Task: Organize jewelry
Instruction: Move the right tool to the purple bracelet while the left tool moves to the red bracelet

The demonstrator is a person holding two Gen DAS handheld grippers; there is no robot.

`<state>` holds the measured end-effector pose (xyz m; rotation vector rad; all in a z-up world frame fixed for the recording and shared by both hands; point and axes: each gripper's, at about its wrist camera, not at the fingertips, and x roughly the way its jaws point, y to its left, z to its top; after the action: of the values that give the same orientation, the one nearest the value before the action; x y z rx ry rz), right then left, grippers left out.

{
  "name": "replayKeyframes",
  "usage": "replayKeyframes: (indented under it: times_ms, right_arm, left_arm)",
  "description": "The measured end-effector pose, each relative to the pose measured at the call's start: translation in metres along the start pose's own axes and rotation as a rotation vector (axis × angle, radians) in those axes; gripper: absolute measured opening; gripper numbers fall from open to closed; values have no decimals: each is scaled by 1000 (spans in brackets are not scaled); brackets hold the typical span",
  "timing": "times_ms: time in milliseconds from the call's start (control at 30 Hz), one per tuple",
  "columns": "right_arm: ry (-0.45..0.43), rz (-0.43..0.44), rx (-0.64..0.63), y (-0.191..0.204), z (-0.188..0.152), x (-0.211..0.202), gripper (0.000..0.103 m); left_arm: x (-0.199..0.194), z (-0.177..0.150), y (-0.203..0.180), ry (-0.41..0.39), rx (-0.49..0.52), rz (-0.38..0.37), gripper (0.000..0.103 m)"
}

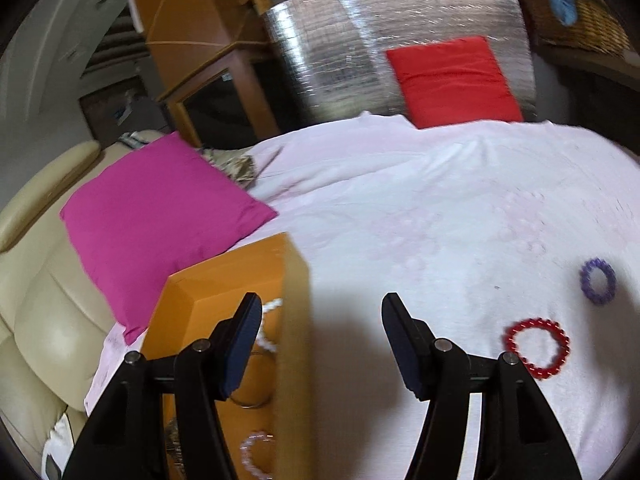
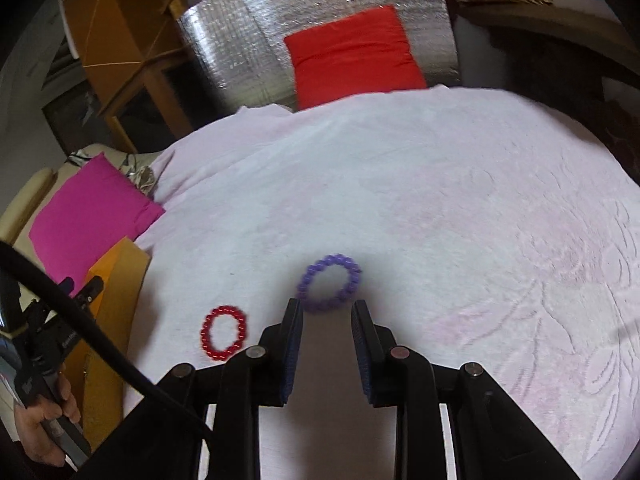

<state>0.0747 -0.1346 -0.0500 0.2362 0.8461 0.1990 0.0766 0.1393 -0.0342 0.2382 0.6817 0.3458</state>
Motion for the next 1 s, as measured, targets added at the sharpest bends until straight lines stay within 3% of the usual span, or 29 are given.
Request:
replayKeyframes:
  times_ms: [133, 433, 1000]
  right_arm:
    - [74, -3, 67, -15, 2, 9, 28]
    - [95, -2, 92, -31, 8, 4, 28]
    - [100, -32, 95, -50, 6, -3, 28]
  left_arm:
    - [-3, -2, -29, 1, 68, -22, 63]
    - [-16, -12, -76, 17, 181, -116, 63]
    - [-21, -15, -99, 32, 208, -189, 63]
